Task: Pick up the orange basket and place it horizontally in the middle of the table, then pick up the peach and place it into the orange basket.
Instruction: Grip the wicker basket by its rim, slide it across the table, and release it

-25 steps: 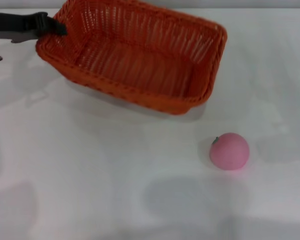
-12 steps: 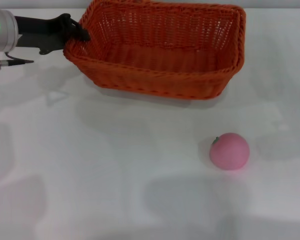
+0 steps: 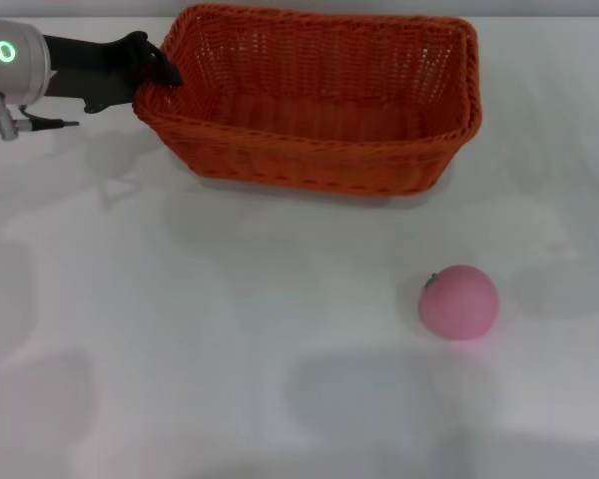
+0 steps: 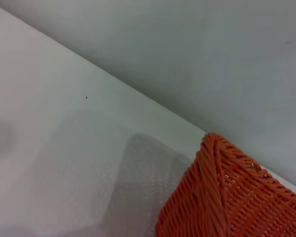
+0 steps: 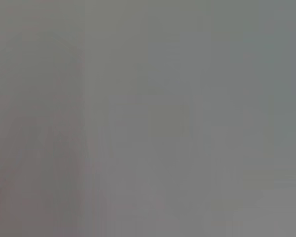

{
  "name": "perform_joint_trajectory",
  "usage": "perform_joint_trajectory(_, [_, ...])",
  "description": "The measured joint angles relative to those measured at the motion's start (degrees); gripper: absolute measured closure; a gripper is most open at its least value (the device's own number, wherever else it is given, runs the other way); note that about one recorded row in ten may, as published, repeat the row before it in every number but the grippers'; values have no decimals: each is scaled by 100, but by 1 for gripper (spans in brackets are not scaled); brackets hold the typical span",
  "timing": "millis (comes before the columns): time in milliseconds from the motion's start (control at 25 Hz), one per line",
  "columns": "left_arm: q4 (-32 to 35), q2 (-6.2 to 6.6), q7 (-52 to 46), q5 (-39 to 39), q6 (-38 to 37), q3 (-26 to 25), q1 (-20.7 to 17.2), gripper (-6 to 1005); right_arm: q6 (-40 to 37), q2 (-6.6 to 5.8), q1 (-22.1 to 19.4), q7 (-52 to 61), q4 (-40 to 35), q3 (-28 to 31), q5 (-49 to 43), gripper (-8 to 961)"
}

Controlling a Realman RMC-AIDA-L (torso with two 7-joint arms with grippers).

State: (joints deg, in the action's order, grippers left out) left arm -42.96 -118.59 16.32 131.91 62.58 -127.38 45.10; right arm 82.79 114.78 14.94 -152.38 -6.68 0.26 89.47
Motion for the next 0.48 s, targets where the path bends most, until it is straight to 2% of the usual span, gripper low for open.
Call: perform_joint_trajectory(480, [165, 43, 82, 19, -22, -12, 101, 846, -78, 0, 59, -13, -9, 0, -4, 230])
